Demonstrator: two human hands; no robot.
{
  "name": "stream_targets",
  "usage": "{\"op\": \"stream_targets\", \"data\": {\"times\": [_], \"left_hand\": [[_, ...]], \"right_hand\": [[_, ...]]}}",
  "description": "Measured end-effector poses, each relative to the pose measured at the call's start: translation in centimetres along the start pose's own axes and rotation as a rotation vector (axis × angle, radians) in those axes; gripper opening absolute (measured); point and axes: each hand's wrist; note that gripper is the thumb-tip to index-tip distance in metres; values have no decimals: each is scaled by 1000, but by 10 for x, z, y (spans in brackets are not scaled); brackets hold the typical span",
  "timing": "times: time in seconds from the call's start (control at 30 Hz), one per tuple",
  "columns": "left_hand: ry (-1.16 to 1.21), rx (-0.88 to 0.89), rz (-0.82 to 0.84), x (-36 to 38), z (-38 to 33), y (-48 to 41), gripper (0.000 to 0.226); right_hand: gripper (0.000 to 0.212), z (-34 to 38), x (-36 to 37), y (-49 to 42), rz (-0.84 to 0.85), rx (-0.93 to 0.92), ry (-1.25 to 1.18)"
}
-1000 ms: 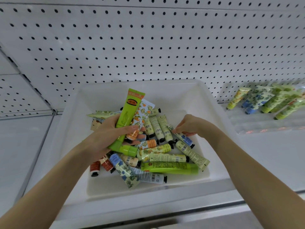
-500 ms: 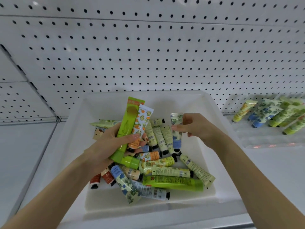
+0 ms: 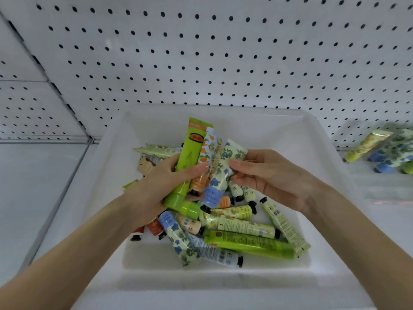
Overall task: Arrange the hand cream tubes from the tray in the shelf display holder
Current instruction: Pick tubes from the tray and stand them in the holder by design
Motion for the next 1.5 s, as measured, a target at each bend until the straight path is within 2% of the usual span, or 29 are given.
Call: {"op": "stream_targets", "data": {"times": [0.17, 0.33, 0.47, 0.6, 0.7, 0.8, 0.9, 1.0, 1.13, 1.23, 1.3, 1.5], "left_hand": [[-90, -44, 35, 1, 3, -2, 59], [-97, -39, 64, 3, 2, 0, 67], [-137, 2, 79, 4, 2, 2, 64], [-172, 39, 57, 2, 2, 1, 56], [-183, 63, 9, 2, 2, 1, 59], [-188, 60, -17, 2, 1, 2, 59], [-179, 57, -36, 1, 2, 0, 59], [-168, 57, -45, 0, 2, 0, 58], [-162, 71, -57, -3, 1, -1, 51], [-139, 100, -66, -6, -1, -1, 58], [-128, 119, -65, -5, -3, 1, 46], [-92, 165, -34, -4, -10, 5, 42]], "right_hand": [[27, -2, 7, 0, 8, -29, -66], [31, -4, 13, -1, -22, -81, -56], [39, -9, 13, -3, -89, -117, -38], [21, -5, 7, -2, -97, -149, -27], [20, -2, -8, -5, -188, -192, 92], [24, -7, -28, -13, -346, -198, 367], [28, -19, -44, -25, -458, -144, 600], [31, -35, -48, -34, -438, -21, 662], [24, -44, -47, -38, -425, 65, 600], [33, -45, -49, -38, -429, 106, 480], [37, -46, -48, -39, -431, 133, 426], [34, -48, -46, -41, -399, 171, 491]]}}
Point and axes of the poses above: each hand's wrist, its own y-axis away from the middle knuckle, its own x-axis out of the palm, z = x × y, and after that the axes turned 2 degrees about -x, right-handed
